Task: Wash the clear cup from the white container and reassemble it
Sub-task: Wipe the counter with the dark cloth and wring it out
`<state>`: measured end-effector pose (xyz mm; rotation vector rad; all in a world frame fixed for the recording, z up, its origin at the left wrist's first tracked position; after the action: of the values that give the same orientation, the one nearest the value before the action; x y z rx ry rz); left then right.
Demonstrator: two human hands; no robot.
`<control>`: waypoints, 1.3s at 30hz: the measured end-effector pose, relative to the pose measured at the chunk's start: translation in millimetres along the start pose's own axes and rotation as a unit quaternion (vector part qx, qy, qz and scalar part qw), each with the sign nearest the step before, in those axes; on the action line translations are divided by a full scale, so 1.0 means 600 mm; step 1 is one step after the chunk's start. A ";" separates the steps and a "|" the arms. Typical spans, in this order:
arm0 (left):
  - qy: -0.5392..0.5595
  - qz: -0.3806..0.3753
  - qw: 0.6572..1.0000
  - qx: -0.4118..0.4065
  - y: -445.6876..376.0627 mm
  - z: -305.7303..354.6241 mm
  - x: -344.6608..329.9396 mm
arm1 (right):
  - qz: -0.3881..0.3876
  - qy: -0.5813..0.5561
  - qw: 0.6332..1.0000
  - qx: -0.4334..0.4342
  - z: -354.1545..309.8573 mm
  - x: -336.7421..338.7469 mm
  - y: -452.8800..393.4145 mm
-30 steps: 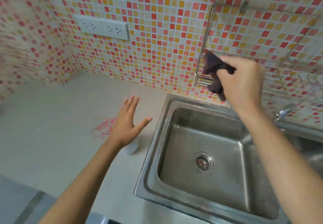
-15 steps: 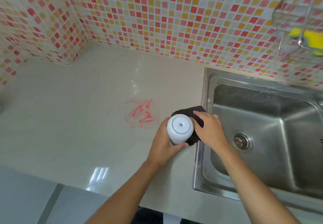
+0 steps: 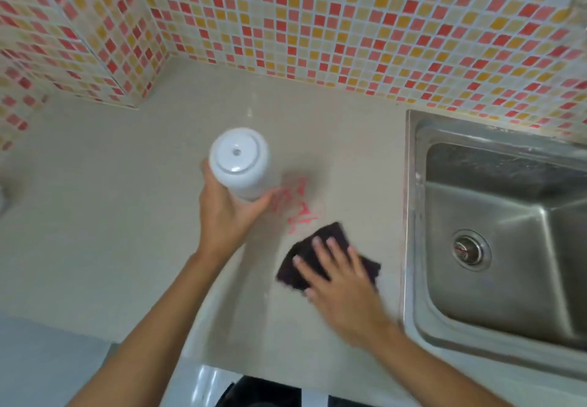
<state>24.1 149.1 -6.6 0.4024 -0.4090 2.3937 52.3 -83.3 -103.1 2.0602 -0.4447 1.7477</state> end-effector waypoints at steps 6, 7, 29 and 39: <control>-0.034 0.048 0.998 -0.005 -0.068 -0.034 0.060 | 0.047 0.009 0.999 -0.022 0.012 0.020 -0.288; -0.031 0.051 0.998 -0.006 -0.073 -0.037 0.063 | 0.043 0.016 0.997 -0.061 0.045 0.026 -0.327; -0.019 0.013 0.999 -0.024 -0.165 -0.053 0.045 | 0.092 -0.050 0.977 -0.184 -0.005 0.013 -0.339; 0.004 0.018 1.000 -0.005 -0.167 -0.052 -0.006 | 0.081 -0.041 0.982 -0.169 -0.025 0.003 -0.328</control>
<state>87.2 232.4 -17.8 0.3849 -0.4276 2.4267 135.2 94.9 -118.5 1.8995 -0.8902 1.5480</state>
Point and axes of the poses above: each hand's wrist, its own y-axis away from the middle knuckle, its own x-axis out of the back of the hand, z = x × y, the point moved 4 cm from there along -y, towards the middle knuckle, and after that the axes turned 1 degree about z, right-handed, at the moved point
